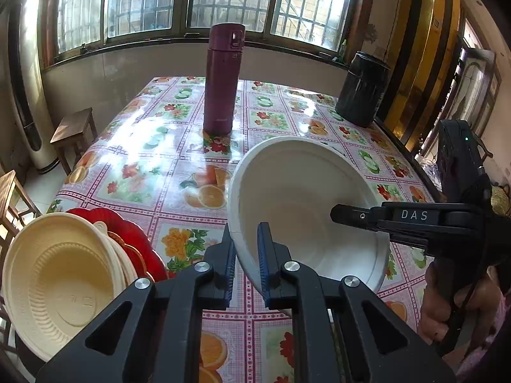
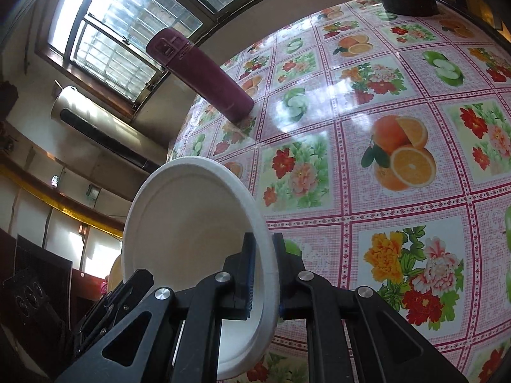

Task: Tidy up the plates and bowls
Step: 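Carry the white bowl with both grippers toward the red plate stack, then lower the white bowl with both grippers onto the stacked cream plate, then open both grippers and withdraw from the white bowl on the stack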

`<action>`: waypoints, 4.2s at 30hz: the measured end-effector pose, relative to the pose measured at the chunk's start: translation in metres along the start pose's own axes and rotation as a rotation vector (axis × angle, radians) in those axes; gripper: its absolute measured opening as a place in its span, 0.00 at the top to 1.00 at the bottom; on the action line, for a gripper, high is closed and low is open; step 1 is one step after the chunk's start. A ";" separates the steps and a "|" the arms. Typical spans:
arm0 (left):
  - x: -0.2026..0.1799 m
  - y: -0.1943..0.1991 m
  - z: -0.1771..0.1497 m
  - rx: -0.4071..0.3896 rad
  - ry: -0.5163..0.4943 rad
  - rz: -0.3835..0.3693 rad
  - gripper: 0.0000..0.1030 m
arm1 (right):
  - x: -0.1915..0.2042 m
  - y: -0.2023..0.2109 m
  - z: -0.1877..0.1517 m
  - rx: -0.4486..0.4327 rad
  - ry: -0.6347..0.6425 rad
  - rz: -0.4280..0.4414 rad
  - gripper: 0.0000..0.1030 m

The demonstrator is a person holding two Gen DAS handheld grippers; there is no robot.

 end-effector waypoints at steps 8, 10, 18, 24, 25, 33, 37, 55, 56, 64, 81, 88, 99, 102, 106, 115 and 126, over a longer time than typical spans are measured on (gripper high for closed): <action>0.043 0.034 -0.006 -0.056 0.040 0.079 0.89 | 0.061 -0.006 -0.023 0.012 0.096 0.030 0.87; 0.054 0.043 -0.009 -0.065 0.054 0.101 0.89 | 0.077 -0.011 -0.029 0.021 0.122 0.039 0.87; 0.103 0.072 -0.027 -0.092 0.118 0.194 0.89 | 0.137 -0.030 -0.061 0.068 0.235 0.063 0.86; 0.134 0.076 -0.044 -0.082 0.182 0.236 0.89 | 0.167 -0.052 -0.086 0.105 0.311 0.052 0.86; 0.138 0.076 -0.047 -0.077 0.192 0.239 0.89 | 0.169 -0.056 -0.090 0.114 0.320 0.049 0.86; 0.153 0.069 -0.071 -0.024 0.239 0.241 0.89 | 0.170 -0.084 -0.120 0.163 0.381 -0.004 0.86; 0.153 0.068 -0.080 -0.005 0.247 0.232 0.89 | 0.166 -0.091 -0.130 0.185 0.392 -0.021 0.83; 0.168 0.072 -0.094 0.024 0.303 0.191 0.88 | 0.178 -0.104 -0.157 0.224 0.455 -0.042 0.74; 0.169 0.071 -0.094 0.024 0.306 0.188 0.88 | 0.179 -0.104 -0.157 0.222 0.456 -0.043 0.74; 0.175 0.066 -0.093 0.042 0.294 0.182 0.88 | 0.182 -0.107 -0.157 0.227 0.462 -0.055 0.74; 0.189 0.055 -0.095 0.054 0.373 0.087 0.86 | 0.189 -0.108 -0.154 0.229 0.447 -0.045 0.74; 0.186 0.060 -0.093 0.047 0.383 0.083 0.86 | 0.187 -0.107 -0.153 0.233 0.437 -0.032 0.74; 0.180 0.071 -0.087 0.032 0.352 0.123 0.85 | 0.183 -0.112 -0.155 0.251 0.423 -0.029 0.74; 0.180 0.073 -0.089 0.047 0.325 0.171 0.81 | 0.182 -0.112 -0.155 0.252 0.421 -0.026 0.74; 0.185 0.075 -0.091 0.050 0.316 0.198 0.66 | 0.180 -0.113 -0.155 0.254 0.416 -0.029 0.74; 0.187 0.077 -0.093 0.055 0.299 0.263 0.33 | 0.179 -0.108 -0.151 0.254 0.399 0.000 0.73; 0.191 0.082 -0.093 0.062 0.296 0.339 0.20 | 0.190 -0.084 -0.143 0.195 0.398 0.089 0.59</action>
Point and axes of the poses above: each gripper's, at about its wrist camera, not at the fingertips, and y roughly against the way its jaws point, x to its left, z to its top, the point moved 10 cm from there along -y, roughly the way its jaws point, and after that the axes turned 15 degrees about -y, right-handed, at the moved point
